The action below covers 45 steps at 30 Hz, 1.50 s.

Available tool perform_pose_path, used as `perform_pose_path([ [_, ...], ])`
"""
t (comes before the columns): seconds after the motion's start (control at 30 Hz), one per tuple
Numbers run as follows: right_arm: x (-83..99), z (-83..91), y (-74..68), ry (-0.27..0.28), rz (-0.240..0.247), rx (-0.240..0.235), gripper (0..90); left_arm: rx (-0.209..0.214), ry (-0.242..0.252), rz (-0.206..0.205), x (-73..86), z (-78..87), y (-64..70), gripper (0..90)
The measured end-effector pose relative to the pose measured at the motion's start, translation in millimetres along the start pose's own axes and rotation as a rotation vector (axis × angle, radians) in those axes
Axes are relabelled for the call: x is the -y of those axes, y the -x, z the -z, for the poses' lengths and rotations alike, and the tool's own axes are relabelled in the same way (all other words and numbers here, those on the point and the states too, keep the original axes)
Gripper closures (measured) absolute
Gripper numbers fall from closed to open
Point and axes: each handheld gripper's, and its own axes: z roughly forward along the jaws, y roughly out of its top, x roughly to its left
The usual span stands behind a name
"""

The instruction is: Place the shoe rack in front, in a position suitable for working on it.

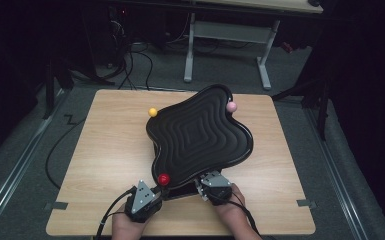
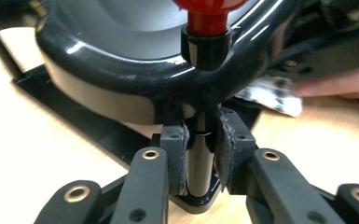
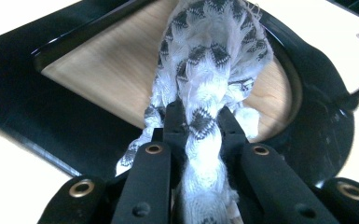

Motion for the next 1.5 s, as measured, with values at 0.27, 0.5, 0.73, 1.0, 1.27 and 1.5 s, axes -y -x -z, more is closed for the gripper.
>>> perform_pose_path([
  [0.27, 3.0, 12.5, -12.9, -0.009, 0.005, -0.010, 78.9, -0.017, -0.009, 0.017, -0.4, 1.0, -13.3, 74.2],
  [0.5, -4.6, 23.4, -35.5, 0.051, -0.050, -0.086, 76.9, 0.014, 0.011, 0.060, -2.1, 11.2, -17.6, 68.5],
  [0.73, -16.0, 12.1, -67.4, 0.049, -0.085, -0.197, 76.4, 0.002, -0.002, 0.050, -3.8, 9.5, -17.1, 74.9],
  [1.0, -18.2, 10.1, -74.2, 0.045, -0.057, -0.198, 76.7, -0.009, -0.005, 0.031, -3.7, 9.9, -15.8, 75.1],
  [1.27, -4.7, 19.2, -39.2, 0.028, -0.099, -0.126, 76.5, -0.016, -0.010, 0.032, -1.4, 15.8, -23.1, 75.0],
  [1.5, 8.9, 26.5, 0.6, -0.005, -0.116, -0.032, 76.7, -0.016, -0.012, 0.031, 1.8, 22.6, -31.3, 75.0],
])
